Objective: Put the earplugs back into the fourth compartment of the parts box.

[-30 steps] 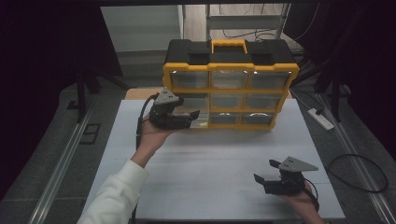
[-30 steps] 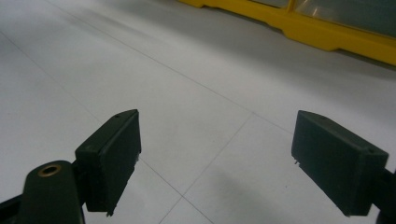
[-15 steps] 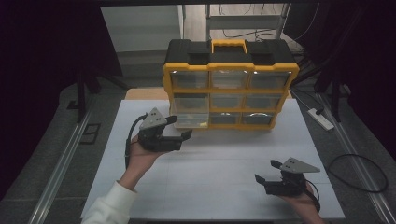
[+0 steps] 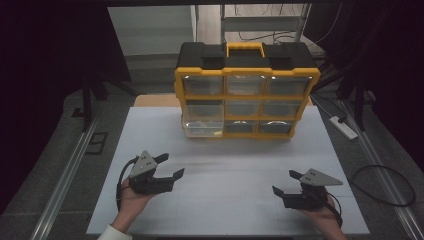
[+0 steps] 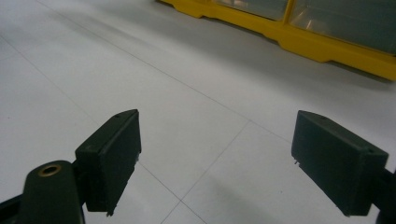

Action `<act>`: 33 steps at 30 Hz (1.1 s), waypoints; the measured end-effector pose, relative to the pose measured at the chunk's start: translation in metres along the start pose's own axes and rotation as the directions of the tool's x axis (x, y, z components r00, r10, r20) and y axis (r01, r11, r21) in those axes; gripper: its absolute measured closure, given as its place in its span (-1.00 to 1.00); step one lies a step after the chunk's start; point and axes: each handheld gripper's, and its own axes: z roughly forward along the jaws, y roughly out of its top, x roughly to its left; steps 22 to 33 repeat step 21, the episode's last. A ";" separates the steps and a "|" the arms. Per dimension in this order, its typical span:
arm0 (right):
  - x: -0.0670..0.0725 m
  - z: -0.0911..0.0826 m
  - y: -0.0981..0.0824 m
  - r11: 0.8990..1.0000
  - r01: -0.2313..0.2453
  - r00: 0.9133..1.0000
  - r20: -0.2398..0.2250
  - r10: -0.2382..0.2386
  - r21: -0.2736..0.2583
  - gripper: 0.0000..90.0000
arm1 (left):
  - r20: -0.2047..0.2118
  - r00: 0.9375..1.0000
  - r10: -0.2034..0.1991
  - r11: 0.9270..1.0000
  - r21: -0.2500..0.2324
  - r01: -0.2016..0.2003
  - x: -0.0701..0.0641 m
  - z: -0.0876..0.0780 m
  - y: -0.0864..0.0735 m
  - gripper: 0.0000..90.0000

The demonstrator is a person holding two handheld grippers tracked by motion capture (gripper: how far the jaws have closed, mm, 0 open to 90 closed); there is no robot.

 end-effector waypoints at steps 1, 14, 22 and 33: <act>0.000 0.000 0.000 1.000 0.001 1.000 0.001 -0.001 0.001 -0.63 | -0.010 1.000 -0.016 1.000 0.024 0.016 0.004 0.001 -0.011 -0.47; 0.000 -0.001 -0.001 1.000 0.008 1.000 -0.005 -0.008 0.001 -0.63 | -0.003 0.999 -0.041 0.996 0.075 0.041 0.003 0.003 -0.031 -0.47; 0.000 -0.001 -0.001 1.000 0.009 1.000 -0.007 -0.009 -0.001 -0.63 | 0.011 0.999 -0.037 0.996 0.084 0.036 0.003 0.006 -0.032 -0.48; 0.000 -0.001 -0.001 1.000 0.009 1.000 -0.007 -0.009 -0.001 -0.63 | 0.011 0.999 -0.037 0.996 0.084 0.036 0.003 0.006 -0.032 -0.48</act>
